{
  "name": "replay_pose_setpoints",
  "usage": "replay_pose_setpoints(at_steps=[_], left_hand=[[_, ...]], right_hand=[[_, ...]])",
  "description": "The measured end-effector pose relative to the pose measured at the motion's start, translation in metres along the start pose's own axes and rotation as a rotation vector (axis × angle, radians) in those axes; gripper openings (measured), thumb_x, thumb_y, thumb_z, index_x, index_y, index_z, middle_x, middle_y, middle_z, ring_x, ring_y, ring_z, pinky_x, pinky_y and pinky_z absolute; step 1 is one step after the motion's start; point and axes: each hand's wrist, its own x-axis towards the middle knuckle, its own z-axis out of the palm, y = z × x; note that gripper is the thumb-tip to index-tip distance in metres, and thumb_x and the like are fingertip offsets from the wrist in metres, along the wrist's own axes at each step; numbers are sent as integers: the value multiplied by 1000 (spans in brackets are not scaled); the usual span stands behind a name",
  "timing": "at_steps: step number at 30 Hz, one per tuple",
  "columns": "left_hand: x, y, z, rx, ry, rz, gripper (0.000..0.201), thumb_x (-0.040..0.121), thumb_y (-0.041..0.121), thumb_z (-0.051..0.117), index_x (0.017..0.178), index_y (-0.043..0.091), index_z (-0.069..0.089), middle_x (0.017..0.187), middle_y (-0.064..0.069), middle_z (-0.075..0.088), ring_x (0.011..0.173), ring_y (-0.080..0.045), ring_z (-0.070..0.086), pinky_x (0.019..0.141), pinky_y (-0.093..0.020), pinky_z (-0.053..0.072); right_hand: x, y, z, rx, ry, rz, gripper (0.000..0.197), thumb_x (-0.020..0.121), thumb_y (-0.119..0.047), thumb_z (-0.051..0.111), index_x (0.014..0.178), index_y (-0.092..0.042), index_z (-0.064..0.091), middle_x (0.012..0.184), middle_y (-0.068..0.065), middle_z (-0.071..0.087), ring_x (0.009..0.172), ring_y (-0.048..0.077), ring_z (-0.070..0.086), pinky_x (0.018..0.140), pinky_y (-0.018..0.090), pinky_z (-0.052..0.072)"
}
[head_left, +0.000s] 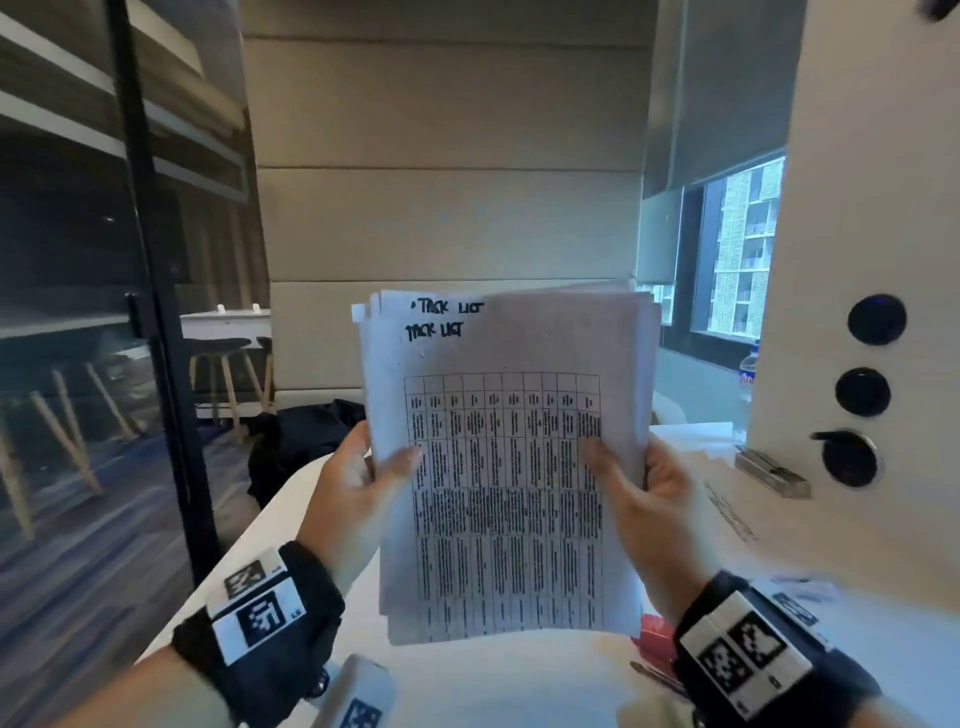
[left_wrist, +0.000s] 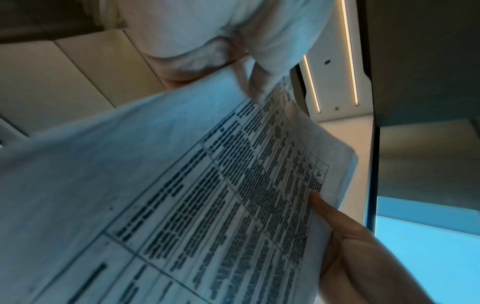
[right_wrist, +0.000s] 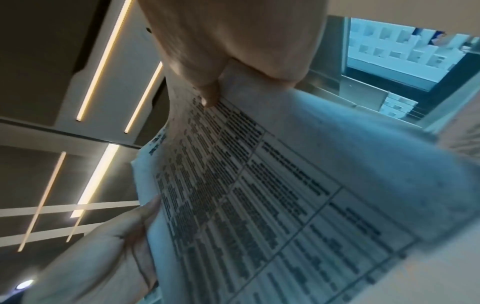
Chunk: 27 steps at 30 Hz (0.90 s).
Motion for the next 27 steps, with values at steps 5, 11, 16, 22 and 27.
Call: replay_pose_setpoints(at_steps=[5,11,16,22,27], left_hand=[[-8,3,4,-59,-34,8,38,82,18,65,120,15,60,107,5,73,99,-6,67,75,-12,51],[-7,1,8,-154,-17,-106,21,81,20,67,101,15,71,99,-3,75,94,-18,70,82,-30,50],[2,7,5,-265,-52,-155,38,73,19,73,110,10,70,110,-10,72,108,-28,65,97,-41,47],[-16,-9,8,-189,-128,-200,34,77,25,76,110,22,68,109,4,73,106,-9,66,93,-28,45],[-26,-29,8,-71,-143,-237,50,61,31,74,109,18,67,109,1,72,103,-8,65,92,-27,45]], right_hand=[[-2,-12,6,75,-70,13,31,68,-20,76,97,-14,65,83,7,74,70,14,69,58,20,54],[-4,-11,9,-34,-72,72,42,59,-35,77,83,-1,69,70,15,67,63,19,61,58,31,49],[7,-26,8,-56,-146,127,43,58,-38,80,87,-8,73,82,11,75,80,26,72,75,40,57],[-3,-6,8,-74,-172,261,42,62,-38,80,94,-11,74,91,8,76,93,27,70,87,39,55],[-4,29,-3,-233,-246,445,80,46,-64,84,110,-20,66,98,-1,74,97,21,68,90,39,52]])
